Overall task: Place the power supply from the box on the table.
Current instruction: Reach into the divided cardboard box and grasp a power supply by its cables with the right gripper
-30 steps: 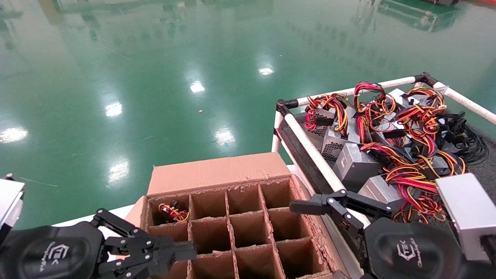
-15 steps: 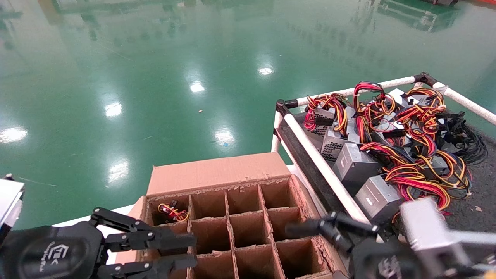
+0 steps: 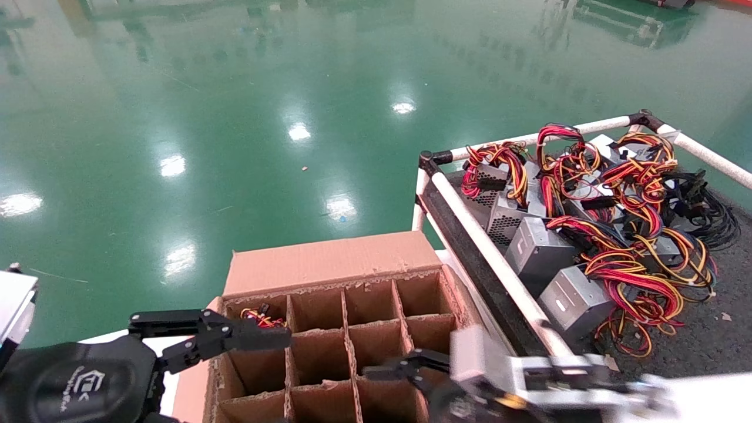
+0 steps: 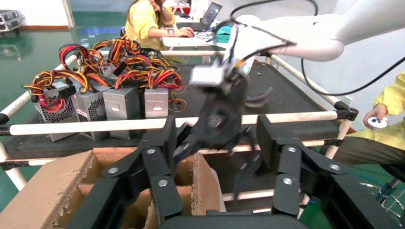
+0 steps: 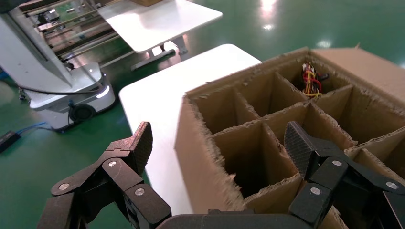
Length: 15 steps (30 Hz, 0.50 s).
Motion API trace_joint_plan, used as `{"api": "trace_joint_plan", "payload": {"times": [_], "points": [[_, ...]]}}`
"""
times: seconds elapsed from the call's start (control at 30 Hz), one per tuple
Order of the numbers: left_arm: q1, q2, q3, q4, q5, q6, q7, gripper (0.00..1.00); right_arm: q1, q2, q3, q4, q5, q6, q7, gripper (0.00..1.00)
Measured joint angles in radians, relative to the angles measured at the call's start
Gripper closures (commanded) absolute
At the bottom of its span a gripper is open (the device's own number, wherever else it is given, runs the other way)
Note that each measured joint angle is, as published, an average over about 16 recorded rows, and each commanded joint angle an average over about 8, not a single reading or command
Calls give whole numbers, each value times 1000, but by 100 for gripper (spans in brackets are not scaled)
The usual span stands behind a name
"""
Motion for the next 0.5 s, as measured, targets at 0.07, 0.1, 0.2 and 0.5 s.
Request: {"api": "trace_joint_plan", "payload": {"times": [0.07,0.1,0.2,0.5], "points": [[0,0,0,0,0,0,0,0,20,-41,-17,-36,-26,15,-5,0],[0,0,0,0,0,0,0,0,31,-62,-25,-55,-39,23,-8,0],[0,0,0,0,0,0,0,0,61,-122,-47,-115,-77,50,-16,0],[0,0,0,0,0,0,0,0,154,-280,-95,-296,-163,122,-65,0]]}}
